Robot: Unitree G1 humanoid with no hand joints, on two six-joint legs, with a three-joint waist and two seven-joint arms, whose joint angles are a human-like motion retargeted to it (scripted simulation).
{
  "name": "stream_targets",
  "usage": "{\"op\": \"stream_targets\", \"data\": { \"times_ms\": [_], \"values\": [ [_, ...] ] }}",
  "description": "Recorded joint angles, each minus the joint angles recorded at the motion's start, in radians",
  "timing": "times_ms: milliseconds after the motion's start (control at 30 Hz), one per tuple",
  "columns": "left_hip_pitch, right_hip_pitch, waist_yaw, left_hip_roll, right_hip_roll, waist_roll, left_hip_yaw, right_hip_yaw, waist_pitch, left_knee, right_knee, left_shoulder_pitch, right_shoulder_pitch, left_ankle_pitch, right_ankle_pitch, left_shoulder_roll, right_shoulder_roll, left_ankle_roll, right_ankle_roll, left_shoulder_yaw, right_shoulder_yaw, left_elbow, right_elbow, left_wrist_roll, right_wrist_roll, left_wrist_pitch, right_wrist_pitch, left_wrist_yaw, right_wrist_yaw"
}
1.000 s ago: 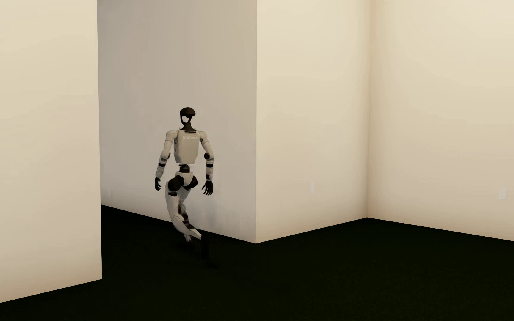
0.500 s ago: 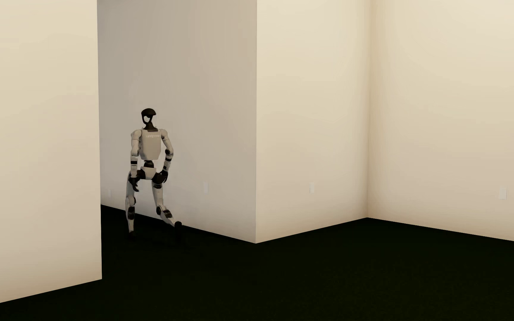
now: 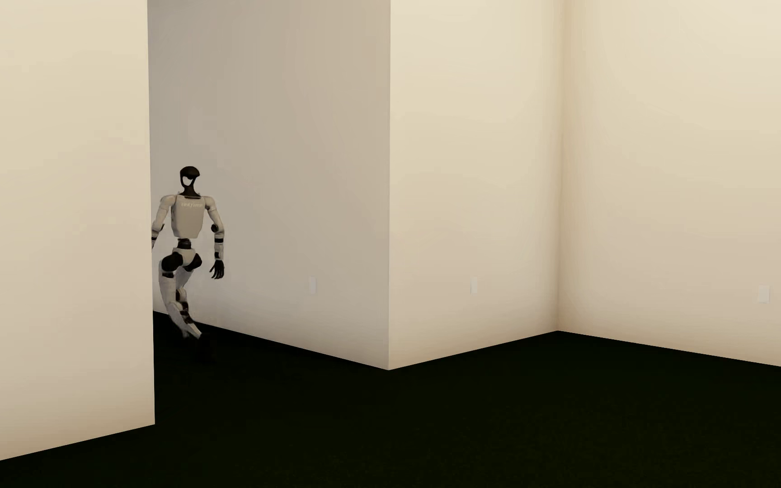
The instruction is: Avoid the corner
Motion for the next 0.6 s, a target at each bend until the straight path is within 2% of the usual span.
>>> {"op": "stream_targets", "data": {
  "times_ms": [33, 67, 100, 133, 167, 200, 233, 267, 333, 400, 433, 467, 500, 533, 600],
  "values": [
    [-0.102, 0.063, 0.022, -0.020, 0.005, -0.001, 0.000, 0.000, 0.007, 0.224, 0.003, 0.008, -0.033, 0.130, -0.035, -0.016, -0.004, 0.000, 0.000, -0.059, 0.014, 0.065, 0.016, 0.000, 0.000, 0.000, 0.000, 0.000, 0.000],
    [-0.237, 0.130, 0.053, 0.004, 0.051, 0.016, 0.000, 0.000, 0.033, 0.483, -0.011, 0.023, -0.035, 0.151, -0.068, -0.015, -0.002, 0.000, 0.000, -0.117, -0.076, 0.097, -0.041, 0.000, 0.000, 0.000, 0.000, 0.000, 0.000],
    [-0.334, 0.200, 0.122, -0.023, 0.061, -0.003, 0.000, 0.000, 0.053, 0.637, -0.048, 0.040, -0.068, 0.002, -0.076, -0.009, -0.002, 0.000, 0.000, -0.159, -0.058, 0.087, -0.084, 0.000, 0.000, 0.000, 0.000, 0.000, 0.000],
    [-0.379, 0.274, 0.200, -0.075, 0.050, -0.047, 0.000, 0.000, 0.077, 0.735, -0.089, 0.070, -0.105, -0.386, -0.070, 0.006, 0.002, 0.000, 0.000, -0.224, -0.076, 0.080, -0.131, 0.000, 0.000, 0.000, 0.000, 0.000, 0.000],
    [-0.560, 0.342, 0.254, -0.050, 0.066, -0.047, 0.000, 0.000, 0.081, 0.733, -0.133, 0.098, -0.115, -0.167, -0.079, -0.038, -0.002, 0.000, 0.000, -0.173, -0.115, 0.191, -0.203, 0.000, 0.000, 0.000, 0.000, 0.000, 0.000],
    [-0.674, 0.402, 0.280, -0.058, 0.063, -0.067, 0.000, 0.000, 0.089, 0.649, -0.171, 0.136, -0.130, 0.003, -0.084, -0.041, -0.003, 0.000, 0.000, -0.154, -0.146, 0.224, -0.282, 0.000, 0.000, 0.000, 0.000, 0.000, 0.000],
    [-0.734, 0.456, 0.322, -0.066, 0.051, -0.077, 0.000, 0.000, 0.096, 0.462, -0.204, 0.147, -0.146, 0.117, -0.077, -0.030, -0.010, 0.000, 0.000, -0.237, -0.174, 0.246, -0.369, 0.000, 0.000, 0.000, 0.000, 0.000, 0.000],
    [-0.841, 0.469, 0.350, -0.073, 0.035, -0.096, 0.000, 0.000, 0.091, 0.282, -0.211, 0.160, -0.163, 0.202, -0.080, -0.022, -0.011, 0.000, 0.000, -0.273, -0.209, 0.262, -0.446, 0.000, 0.000, 0.000, 0.000, 0.000, 0.000],
    [-0.881, 0.528, 0.411, -0.076, 0.021, -0.097, 0.000, 0.000, 0.076, -0.115, -0.217, 0.201, -0.178, 0.178, -0.089, -0.010, -0.015, 0.000, 0.000, -0.316, -0.261, 0.264, -0.567, 0.000, 0.000, 0.000, 0.000, 0.000, 0.000],
    [-0.834, 0.626, 0.437, -0.076, -0.012, -0.108, 0.000, 0.000, 0.074, -0.292, -0.214, 0.258, -0.182, 0.051, -0.112, -0.001, -0.021, 0.000, 0.000, -0.346, -0.271, 0.247, -0.631, 0.000, 0.000, 0.000, 0.000, 0.000, 0.000],
    [-0.782, 0.686, 0.463, -0.056, -0.026, -0.101, 0.000, 0.000, 0.077, -0.295, -0.205, 0.282, -0.174, 0.070, -0.121, 0.002, -0.022, 0.000, 0.000, -0.363, -0.272, 0.240, -0.633, 0.000, 0.000, 0.000, 0.000, 0.000, 0.000],
    [-0.762, 0.723, 0.476, -0.046, -0.037, -0.090, 0.000, 0.000, 0.058, -0.237, -0.195, 0.298, -0.152, 0.044, -0.113, -0.006, -0.020, 0.000, 0.000, -0.359, -0.273, 0.237, -0.630, 0.000, 0.000, 0.000, 0.000, 0.000, 0.000],
    [-0.771, 0.723, 0.473, -0.089, -0.059, -0.099, 0.000, 0.000, 0.040, -0.163, -0.166, 0.303, -0.147, 0.012, -0.083, -0.012, -0.014, 0.000, 0.000, -0.366, -0.232, 0.233, -0.634, 0.000, 0.000, 0.000, 0.000, 0.000, 0.000],
    [-0.771, 0.716, 0.478, -0.106, -0.100, -0.120, 0.000, 0.000, 0.040, -0.108, -0.113, 0.263, -0.147, -0.007, -0.019, -0.013, 0.009, 0.000, 0.000, -0.415, -0.258, 0.266, -0.551, 0.000, 0.000, 0.000, 0.000, 0.000, 0.000],
    [-0.691, 0.704, 0.470, -0.083, -0.140, -0.124, 0.000, 0.000, 0.032, -0.145, -0.042, 0.203, -0.167, -0.029, 0.148, -0.004, 0.051, 0.000, 0.000, -0.358, -0.187, 0.263, -0.369, 0.000, 0.000, 0.000, 0.000, 0.000, 0.000]
  ]
}}
